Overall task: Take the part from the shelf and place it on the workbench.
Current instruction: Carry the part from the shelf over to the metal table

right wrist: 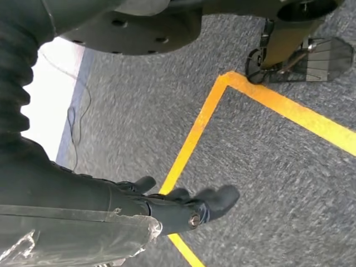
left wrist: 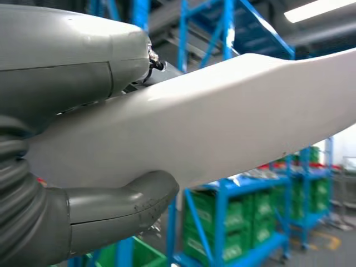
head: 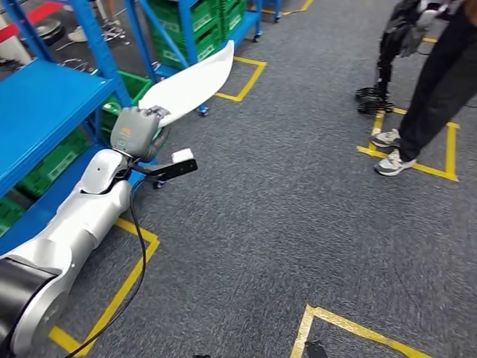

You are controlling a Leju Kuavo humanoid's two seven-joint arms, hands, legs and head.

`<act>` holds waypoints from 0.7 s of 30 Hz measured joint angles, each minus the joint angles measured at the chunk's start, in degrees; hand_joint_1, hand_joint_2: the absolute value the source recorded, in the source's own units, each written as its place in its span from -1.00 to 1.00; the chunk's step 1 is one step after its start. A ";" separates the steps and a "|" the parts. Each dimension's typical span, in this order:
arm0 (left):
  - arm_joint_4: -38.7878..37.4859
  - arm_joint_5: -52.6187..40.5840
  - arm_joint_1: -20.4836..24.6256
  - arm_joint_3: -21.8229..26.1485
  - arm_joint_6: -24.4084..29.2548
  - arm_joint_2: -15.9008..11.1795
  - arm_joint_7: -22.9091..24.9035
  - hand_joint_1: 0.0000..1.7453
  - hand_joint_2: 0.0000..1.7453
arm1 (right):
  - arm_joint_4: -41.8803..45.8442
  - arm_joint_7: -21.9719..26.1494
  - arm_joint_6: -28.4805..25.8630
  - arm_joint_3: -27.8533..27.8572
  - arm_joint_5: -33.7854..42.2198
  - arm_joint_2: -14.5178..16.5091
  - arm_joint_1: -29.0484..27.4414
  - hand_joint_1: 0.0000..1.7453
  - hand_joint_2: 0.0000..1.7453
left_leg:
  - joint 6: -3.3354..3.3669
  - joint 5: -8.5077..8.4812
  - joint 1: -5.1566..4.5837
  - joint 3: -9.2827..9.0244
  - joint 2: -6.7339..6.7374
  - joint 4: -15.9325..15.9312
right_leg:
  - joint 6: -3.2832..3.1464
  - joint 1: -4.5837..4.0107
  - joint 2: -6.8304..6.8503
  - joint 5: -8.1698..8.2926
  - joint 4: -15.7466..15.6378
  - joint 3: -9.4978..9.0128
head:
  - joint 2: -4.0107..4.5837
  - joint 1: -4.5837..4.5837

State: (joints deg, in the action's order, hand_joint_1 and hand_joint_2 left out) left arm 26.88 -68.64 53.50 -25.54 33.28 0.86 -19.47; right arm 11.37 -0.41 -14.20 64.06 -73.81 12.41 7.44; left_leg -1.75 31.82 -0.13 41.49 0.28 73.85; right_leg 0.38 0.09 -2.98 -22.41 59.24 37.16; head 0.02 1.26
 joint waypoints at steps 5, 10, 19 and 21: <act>0.01 0.29 0.02 -0.12 -0.54 0.02 -0.33 1.00 1.00 | 0.00 -0.02 0.01 0.01 0.06 0.01 -0.02 -1.00 1.00 | -0.03 -2.28 0.14 -0.74 -0.15 -2.06 | 0.17 0.15 -1.26 0.11 0.02 0.01 | 0.00 0.01; 0.01 3.48 1.15 -0.77 -4.14 0.21 -2.99 1.00 1.00 | 0.00 0.11 0.14 0.02 0.11 0.00 -0.44 -1.00 1.00 | 0.66 -7.18 1.27 -6.24 -3.75 -14.38 | 2.46 0.69 -4.87 0.92 0.06 1.51 | 0.00 -0.25; 0.02 6.02 1.35 -1.28 -5.53 -0.17 -3.93 1.00 1.00 | 0.17 0.21 0.05 0.04 0.03 -0.14 -0.06 -1.00 1.00 | 2.08 -7.00 0.65 -6.66 2.72 -15.20 | 3.19 0.08 3.47 -2.80 9.90 5.27 | 0.00 0.79; 0.03 6.28 1.56 -1.32 -5.48 -0.21 -2.74 1.00 1.00 | 0.16 0.15 0.16 0.05 0.03 -0.14 -0.16 -1.00 1.00 | 1.73 -6.74 0.18 -6.81 3.93 -15.13 | 2.56 -0.59 6.47 -0.66 2.99 1.39 | 0.00 0.80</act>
State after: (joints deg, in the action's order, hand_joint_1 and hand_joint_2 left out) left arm 26.91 -62.36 55.06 -26.86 27.80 0.64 -22.21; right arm 11.53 -0.26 -14.04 64.11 -73.78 12.27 7.28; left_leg -0.02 25.07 0.06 34.68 4.20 58.72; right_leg 2.94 -0.50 3.49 -23.07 62.23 38.55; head 0.02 2.06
